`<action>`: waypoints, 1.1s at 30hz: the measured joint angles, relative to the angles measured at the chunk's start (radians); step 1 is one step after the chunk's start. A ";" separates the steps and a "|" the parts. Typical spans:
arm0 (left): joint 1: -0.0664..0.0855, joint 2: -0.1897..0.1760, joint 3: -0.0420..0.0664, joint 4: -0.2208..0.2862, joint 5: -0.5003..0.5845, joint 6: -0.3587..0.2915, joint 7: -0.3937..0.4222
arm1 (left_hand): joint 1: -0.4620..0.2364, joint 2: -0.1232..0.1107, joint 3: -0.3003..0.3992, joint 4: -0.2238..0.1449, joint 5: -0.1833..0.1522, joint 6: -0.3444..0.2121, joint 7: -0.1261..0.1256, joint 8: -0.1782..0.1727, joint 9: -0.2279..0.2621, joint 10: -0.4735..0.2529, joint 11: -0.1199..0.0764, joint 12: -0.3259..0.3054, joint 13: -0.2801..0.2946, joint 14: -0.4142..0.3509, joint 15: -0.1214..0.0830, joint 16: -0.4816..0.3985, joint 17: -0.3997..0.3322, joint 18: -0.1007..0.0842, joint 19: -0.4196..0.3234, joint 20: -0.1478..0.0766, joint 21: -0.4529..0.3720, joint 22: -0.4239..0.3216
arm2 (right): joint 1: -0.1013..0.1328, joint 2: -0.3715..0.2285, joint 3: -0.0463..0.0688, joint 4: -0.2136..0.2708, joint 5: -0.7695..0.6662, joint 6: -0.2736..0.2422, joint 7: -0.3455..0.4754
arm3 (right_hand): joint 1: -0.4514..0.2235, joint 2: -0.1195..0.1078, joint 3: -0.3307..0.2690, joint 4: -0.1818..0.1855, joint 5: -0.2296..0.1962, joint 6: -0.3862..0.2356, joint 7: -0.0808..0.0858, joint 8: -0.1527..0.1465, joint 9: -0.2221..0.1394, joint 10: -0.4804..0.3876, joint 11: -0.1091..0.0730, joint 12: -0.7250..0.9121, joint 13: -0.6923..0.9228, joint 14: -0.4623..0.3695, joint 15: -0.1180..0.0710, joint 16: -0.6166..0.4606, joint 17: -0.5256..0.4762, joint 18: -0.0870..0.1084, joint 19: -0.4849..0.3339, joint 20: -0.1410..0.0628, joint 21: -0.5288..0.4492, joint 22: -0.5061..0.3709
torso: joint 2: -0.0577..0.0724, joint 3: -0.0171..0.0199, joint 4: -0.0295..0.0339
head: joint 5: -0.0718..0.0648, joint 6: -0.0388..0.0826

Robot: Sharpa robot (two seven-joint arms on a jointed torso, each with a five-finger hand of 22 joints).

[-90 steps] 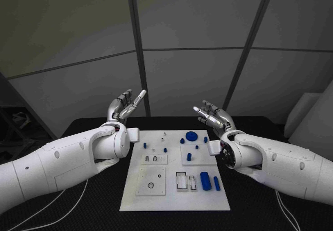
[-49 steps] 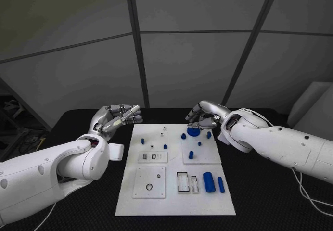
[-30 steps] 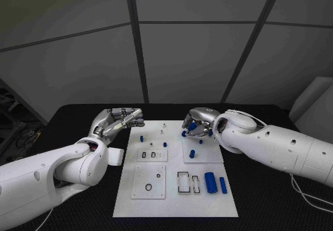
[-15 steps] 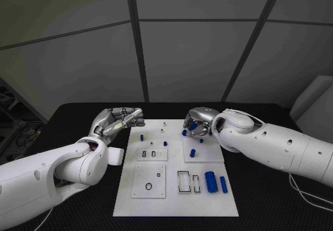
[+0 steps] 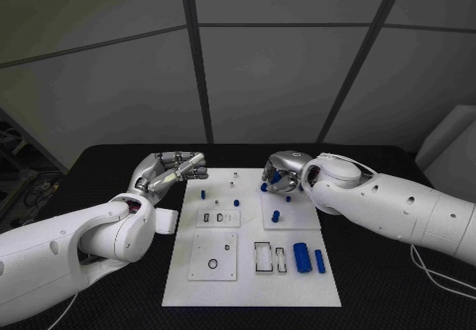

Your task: Assemble the parts on the task board

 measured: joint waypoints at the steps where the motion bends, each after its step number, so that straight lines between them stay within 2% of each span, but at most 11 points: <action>1: 0.000 0.000 0.000 0.000 0.000 0.000 0.000 | 0.000 0.000 0.000 0.000 0.000 0.000 0.000 0.000 0.000 0.000 0.000 0.000 0.000 0.000 0.000 0.000 0.000 0.000 0.000 0.000 0.000 0.000 | 0.000 0.001 0.000 -0.001 0.000 0.001 0.000 | 0.000 0.000 0.000 0.000 0.000 0.000 0.000 0.000 0.000 0.000 0.000 0.001 0.000 0.000 0.000 0.000 0.002 0.000 0.003 -0.003 0.001 0.003 | 0.000 0.0000 0.0000 | 0.000 -0.001; 13: 0.000 -0.002 0.000 0.001 0.000 0.002 -0.002 | 0.000 0.000 0.000 0.000 -0.004 0.000 0.000 -0.005 0.000 0.000 0.000 0.000 0.000 0.000 0.000 0.000 0.000 0.000 0.004 0.004 0.000 0.000 | 0.001 0.020 0.000 -0.018 -0.002 0.022 0.000 | 0.005 0.005 0.018 0.004 0.000 0.000 0.000 0.000 0.002 0.027 -0.005 0.004 0.003 0.000 0.000 0.015 0.019 -0.001 0.005 -0.005 0.020 0.028 | 0.002 0.0002 -0.0004 | -0.001 -0.007; 16: 0.000 -0.003 0.000 0.001 -0.001 0.002 -0.002 | 0.000 0.000 0.000 0.000 -0.004 0.000 0.000 -0.005 0.000 0.000 0.000 0.000 0.000 0.000 0.000 0.000 0.000 0.000 0.004 0.004 0.000 0.000 | 0.001 0.024 0.000 -0.022 -0.002 0.028 0.000 | 0.005 0.005 0.019 0.006 0.000 0.001 -0.001 0.000 0.002 0.029 -0.006 0.004 0.003 0.000 0.000 0.019 0.021 -0.016 0.007 -0.007 0.022 0.031 | 0.002 0.0002 -0.0003 | -0.001 -0.008; 30: 0.001 -0.006 0.000 0.004 -0.001 0.003 -0.004 | 0.000 0.000 0.000 0.000 -0.004 0.000 0.000 -0.005 0.000 -0.004 0.004 -0.004 0.000 0.000 0.000 0.000 0.001 0.000 0.004 0.004 0.000 0.000 | 0.001 0.042 0.000 -0.040 -0.002 0.053 0.001 | 0.009 0.009 0.040 0.007 0.000 0.016 -0.006 0.000 0.005 0.051 -0.007 0.004 0.004 0.000 0.000 0.036 0.041 -0.016 0.014 -0.007 0.047 0.061 | 0.004 0.0002 -0.0006 | 0.001 -0.014; 33: 0.001 -0.006 0.000 0.004 -0.001 0.003 -0.004 | 0.000 0.000 0.000 0.000 -0.004 0.000 0.000 -0.005 0.000 -0.004 0.004 -0.004 0.000 0.000 0.000 0.000 0.001 0.000 0.004 0.004 0.000 0.000 | 0.002 0.043 0.000 -0.042 -0.002 0.054 0.001 | 0.020 0.020 0.054 0.005 -0.015 0.030 -0.003 0.007 0.006 0.059 -0.009 0.004 0.006 0.000 0.000 0.041 0.049 -0.016 0.021 -0.007 0.057 0.075 | 0.004 0.0003 -0.0011 | 0.001 -0.014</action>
